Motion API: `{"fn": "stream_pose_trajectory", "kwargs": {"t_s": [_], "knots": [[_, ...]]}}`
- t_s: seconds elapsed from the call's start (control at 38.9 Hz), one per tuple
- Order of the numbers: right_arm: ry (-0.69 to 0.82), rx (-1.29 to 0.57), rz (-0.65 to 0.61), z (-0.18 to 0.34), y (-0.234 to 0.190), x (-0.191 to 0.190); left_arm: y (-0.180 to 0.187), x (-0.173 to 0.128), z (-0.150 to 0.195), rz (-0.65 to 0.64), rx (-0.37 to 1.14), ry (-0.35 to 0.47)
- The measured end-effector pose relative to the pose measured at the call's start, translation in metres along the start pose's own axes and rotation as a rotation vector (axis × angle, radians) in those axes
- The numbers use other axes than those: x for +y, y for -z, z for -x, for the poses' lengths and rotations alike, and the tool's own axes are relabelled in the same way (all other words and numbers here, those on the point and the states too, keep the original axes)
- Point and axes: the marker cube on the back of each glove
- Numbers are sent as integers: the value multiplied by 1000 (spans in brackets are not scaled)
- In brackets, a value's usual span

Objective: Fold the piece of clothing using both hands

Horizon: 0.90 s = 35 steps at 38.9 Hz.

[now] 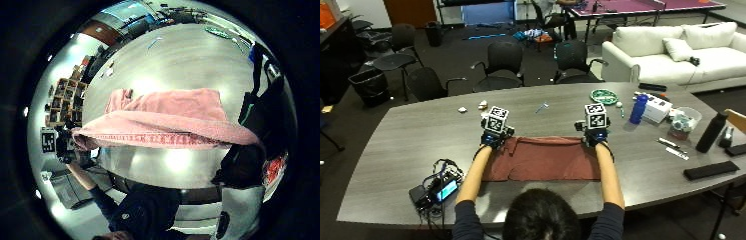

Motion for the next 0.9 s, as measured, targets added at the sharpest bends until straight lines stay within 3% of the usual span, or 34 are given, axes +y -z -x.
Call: {"fn": "stream_pose_trajectory", "kwargs": {"t_s": [0.1,0.31,0.41,0.62,0.69,0.77,0.9], "knots": [[6,-22,-33,12,-4,-14,-15,-24,0,33,8,74],[35,-43,-90,33,-63,-80,-94,-91,-5,103,34,170],[34,-20,-131,38,-77,-86,-111,-102,0,89,33,250],[-58,-37,-280,14,-60,-81,-91,-83,24,-4,190,355],[-97,-81,-177,6,-64,-68,-86,-68,29,-22,210,374],[-216,-111,-98,-5,-72,-54,-87,-50,26,-25,243,337],[-428,-139,-4,-17,-111,-36,-121,-17,9,40,308,282]]}}
